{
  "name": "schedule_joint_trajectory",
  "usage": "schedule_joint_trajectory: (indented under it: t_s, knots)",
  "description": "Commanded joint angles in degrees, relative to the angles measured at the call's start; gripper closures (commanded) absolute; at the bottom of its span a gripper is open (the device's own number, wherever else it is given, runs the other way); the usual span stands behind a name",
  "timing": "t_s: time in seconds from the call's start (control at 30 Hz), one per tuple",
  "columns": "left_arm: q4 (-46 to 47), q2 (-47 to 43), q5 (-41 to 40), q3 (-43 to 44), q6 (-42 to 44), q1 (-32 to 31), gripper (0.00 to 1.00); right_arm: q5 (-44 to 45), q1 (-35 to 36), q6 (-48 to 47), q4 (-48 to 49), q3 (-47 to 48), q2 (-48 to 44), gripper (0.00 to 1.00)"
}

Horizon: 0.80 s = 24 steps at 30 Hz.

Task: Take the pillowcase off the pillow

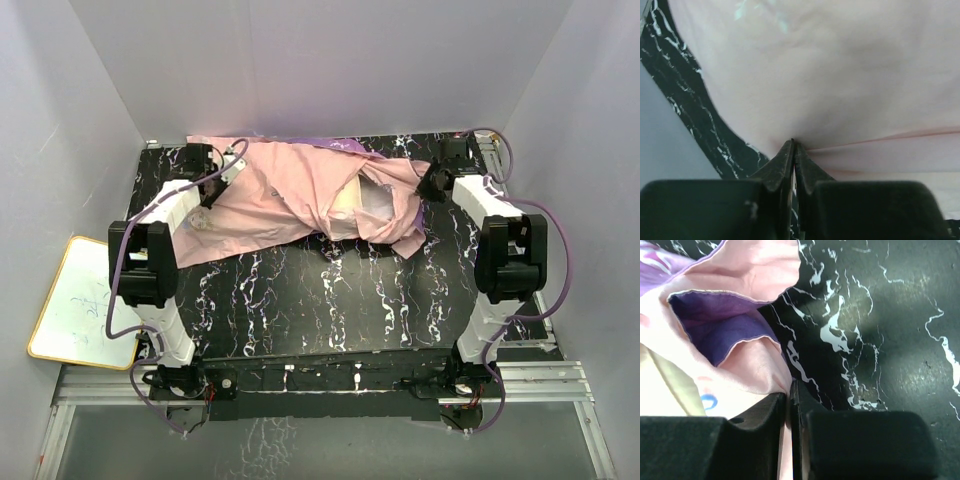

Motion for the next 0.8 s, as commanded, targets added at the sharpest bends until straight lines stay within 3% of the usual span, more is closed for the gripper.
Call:
schedule_joint_trajectory:
  t_s: [0.0, 0.07, 0.23, 0.33, 0.47, 0.6, 0.77]
  knots:
    - [-4.0, -3.8, 1.03, 4.25, 0.14, 0.27, 0.93, 4.65, 1.72, -3.06, -6.38, 1.98, 1.38, 0.86]
    - [-10.23, -3.68, 5.31, 9.84, -3.22, -2.22, 0.8, 8.72, 2.7, -3.22, -8.92, 3.55, 1.34, 0.78]
    - [-21.26, -0.42, 16.58, 25.1, -12.22, -10.98, 0.5, 16.64, 3.92, -2.99, -6.92, 6.03, -5.91, 0.43]
    - [-25.13, 4.81, 22.33, 32.49, -17.54, -13.73, 0.42, 13.92, 6.44, -4.56, -4.89, 8.7, -9.64, 0.29]
    - [-27.36, 12.89, 25.67, 40.49, -21.84, -16.22, 0.38, -2.12, 9.56, -4.19, -1.47, 9.64, -8.83, 0.13]
    - [-27.0, 19.28, 27.88, 45.65, -26.17, -17.97, 0.38, -16.75, 10.02, -1.72, 0.4, 9.09, -2.5, 0.1]
    - [-24.57, 23.56, 30.24, 47.43, -29.8, -20.88, 0.37, -24.52, 10.49, -0.24, 3.08, 7.36, 4.1, 0.06]
